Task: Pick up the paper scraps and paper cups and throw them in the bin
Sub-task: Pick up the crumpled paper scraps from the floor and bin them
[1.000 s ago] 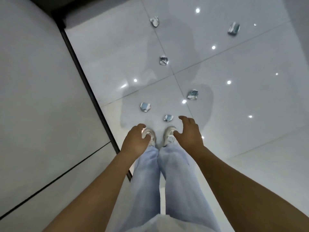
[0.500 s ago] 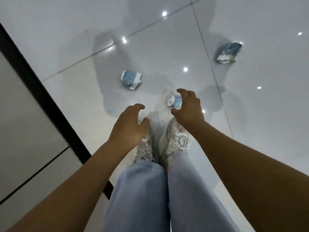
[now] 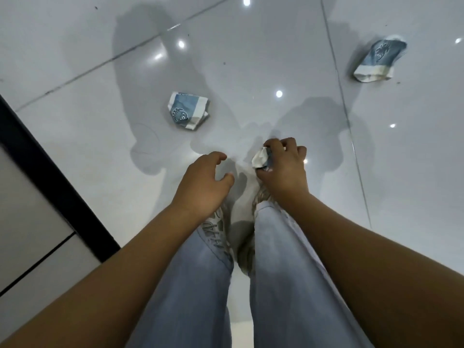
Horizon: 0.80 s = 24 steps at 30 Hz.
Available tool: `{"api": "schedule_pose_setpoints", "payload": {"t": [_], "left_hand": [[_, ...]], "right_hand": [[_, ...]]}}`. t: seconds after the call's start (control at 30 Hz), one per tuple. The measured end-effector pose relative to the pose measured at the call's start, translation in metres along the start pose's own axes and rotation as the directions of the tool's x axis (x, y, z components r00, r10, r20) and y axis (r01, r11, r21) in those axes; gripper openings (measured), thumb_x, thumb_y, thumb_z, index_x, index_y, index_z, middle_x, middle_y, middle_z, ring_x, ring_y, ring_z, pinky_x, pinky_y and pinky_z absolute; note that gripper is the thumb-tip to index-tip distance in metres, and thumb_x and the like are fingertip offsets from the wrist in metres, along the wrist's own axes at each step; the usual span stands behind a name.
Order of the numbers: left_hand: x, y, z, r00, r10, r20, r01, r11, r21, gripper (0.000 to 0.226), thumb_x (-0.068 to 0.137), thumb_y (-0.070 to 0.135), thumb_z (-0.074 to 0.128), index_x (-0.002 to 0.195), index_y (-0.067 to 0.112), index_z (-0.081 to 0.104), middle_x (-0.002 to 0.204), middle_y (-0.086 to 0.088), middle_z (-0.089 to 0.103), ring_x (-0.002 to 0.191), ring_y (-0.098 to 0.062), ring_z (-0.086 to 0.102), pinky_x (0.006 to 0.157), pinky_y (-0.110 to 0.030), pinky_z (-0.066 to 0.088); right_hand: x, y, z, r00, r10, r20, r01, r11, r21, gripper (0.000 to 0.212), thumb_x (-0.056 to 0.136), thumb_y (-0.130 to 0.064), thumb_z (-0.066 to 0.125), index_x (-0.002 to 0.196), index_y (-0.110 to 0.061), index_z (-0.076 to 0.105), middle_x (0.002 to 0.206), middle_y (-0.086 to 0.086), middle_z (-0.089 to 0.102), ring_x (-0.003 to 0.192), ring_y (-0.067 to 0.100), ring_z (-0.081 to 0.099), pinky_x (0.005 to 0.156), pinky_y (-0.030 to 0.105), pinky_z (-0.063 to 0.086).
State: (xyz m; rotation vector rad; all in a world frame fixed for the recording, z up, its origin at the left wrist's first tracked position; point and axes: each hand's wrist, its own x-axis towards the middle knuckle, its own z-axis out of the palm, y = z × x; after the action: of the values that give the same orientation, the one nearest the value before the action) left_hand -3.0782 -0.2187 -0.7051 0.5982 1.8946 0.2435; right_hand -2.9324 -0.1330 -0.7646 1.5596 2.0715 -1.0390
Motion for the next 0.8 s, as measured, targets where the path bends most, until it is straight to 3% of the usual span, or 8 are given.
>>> {"api": "schedule_pose_setpoints", "payload": {"t": [0.17,0.37,0.5,0.6,0.8], "left_hand": [[-0.037,0.041,-0.030,1.000,-0.014,-0.010,0.013,0.994,-0.113,0.045,0.090,0.031,0.059,0.133,0.022,0.049,0.133,0.004,0.054,0.120,-0.012,0.050,0.096,-0.022,0.037],[-0.102,0.094,-0.081,0.999,-0.032,-0.007,0.030,0.975,-0.218,0.047,0.085,0.028,0.065,0.130,0.020,0.052,0.126,0.003,0.056,0.110,-0.015,0.056,0.090,-0.026,0.046],[-0.141,0.121,-0.115,1.000,-0.015,-0.012,0.012,0.965,-0.263,0.035,0.081,0.024,0.068,0.115,0.021,0.060,0.106,0.006,0.060,0.098,-0.012,0.060,0.078,-0.020,0.047],[-0.165,0.133,-0.137,0.997,-0.031,-0.070,0.010,0.961,-0.276,0.031,0.079,0.022,0.070,0.109,0.018,0.063,0.103,0.004,0.061,0.096,-0.014,0.060,0.081,-0.024,0.048],[-0.198,0.124,-0.184,0.953,-0.137,-0.271,0.084,0.977,-0.197,0.037,0.086,0.026,0.065,0.118,0.010,0.060,0.116,-0.007,0.061,0.101,-0.018,0.057,0.081,-0.023,0.041]], "right_hand": [[-0.057,-0.054,-0.041,0.993,-0.118,0.005,0.118,0.991,0.066,0.054,0.078,-0.018,0.076,0.126,-0.019,0.054,0.128,0.006,0.047,0.118,0.025,0.037,0.086,0.031,0.044],[-0.126,-0.118,-0.117,0.981,-0.192,0.020,0.188,0.975,0.122,0.058,0.076,-0.015,0.075,0.129,-0.020,0.052,0.128,0.004,0.044,0.119,0.021,0.036,0.087,0.035,0.050],[-0.155,-0.148,-0.162,0.979,-0.201,0.018,0.198,0.975,0.098,0.058,0.079,-0.016,0.075,0.131,-0.020,0.050,0.130,0.003,0.044,0.122,0.021,0.035,0.086,0.039,0.052],[-0.169,-0.167,-0.189,0.969,-0.248,0.017,0.247,0.968,0.053,0.059,0.080,-0.018,0.074,0.134,-0.019,0.049,0.132,0.005,0.046,0.123,0.022,0.036,0.086,0.039,0.051],[-0.181,-0.203,-0.224,0.967,-0.235,0.097,0.242,0.969,-0.060,0.064,0.086,-0.024,0.067,0.142,-0.023,0.037,0.141,0.002,0.038,0.128,0.020,0.030,0.092,0.036,0.048]]}}
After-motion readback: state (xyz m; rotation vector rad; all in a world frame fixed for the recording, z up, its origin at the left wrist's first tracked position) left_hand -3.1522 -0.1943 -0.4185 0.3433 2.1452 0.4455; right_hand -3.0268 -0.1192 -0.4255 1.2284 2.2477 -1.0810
